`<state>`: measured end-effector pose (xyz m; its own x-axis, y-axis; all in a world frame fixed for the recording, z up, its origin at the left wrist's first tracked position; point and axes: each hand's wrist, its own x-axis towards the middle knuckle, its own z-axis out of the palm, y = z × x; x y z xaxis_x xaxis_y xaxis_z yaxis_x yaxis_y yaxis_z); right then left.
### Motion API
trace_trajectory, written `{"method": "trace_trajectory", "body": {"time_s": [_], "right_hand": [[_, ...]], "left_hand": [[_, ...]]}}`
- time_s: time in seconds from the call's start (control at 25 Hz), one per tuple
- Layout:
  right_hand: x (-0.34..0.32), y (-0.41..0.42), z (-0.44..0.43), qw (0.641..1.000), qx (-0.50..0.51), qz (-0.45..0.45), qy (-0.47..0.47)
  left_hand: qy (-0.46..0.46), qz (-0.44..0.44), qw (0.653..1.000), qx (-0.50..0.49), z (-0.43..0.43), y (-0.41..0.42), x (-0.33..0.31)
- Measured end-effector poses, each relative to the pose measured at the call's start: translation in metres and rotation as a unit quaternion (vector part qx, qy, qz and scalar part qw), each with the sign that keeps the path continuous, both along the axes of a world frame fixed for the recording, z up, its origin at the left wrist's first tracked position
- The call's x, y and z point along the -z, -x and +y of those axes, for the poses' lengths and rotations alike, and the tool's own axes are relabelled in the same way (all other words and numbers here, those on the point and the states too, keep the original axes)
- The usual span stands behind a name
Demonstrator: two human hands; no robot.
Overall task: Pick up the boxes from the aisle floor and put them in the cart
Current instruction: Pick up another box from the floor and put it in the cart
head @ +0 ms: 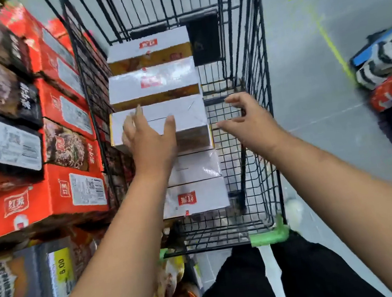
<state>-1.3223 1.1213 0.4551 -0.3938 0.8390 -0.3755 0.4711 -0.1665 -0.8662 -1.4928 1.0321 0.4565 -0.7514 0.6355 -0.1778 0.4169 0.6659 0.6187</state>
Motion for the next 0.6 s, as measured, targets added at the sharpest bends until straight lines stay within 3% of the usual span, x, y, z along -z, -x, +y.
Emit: {"method": "trace_trajectory", "body": {"time_s": [0.24, 0.6], "right_hand": [[-0.068, -0.148, -0.016, 0.984, 0.162, 0.048, -0.059], [-0.158, -0.425, -0.141, 0.926, 0.346, 0.065, -0.135]], "left_hand": [[-0.095, -0.063, 0.965, 0.236, 0.038, -0.132, -0.078], [-0.161, -0.156, 0.851, 0.475, -0.015, -0.425, -0.168]]}}
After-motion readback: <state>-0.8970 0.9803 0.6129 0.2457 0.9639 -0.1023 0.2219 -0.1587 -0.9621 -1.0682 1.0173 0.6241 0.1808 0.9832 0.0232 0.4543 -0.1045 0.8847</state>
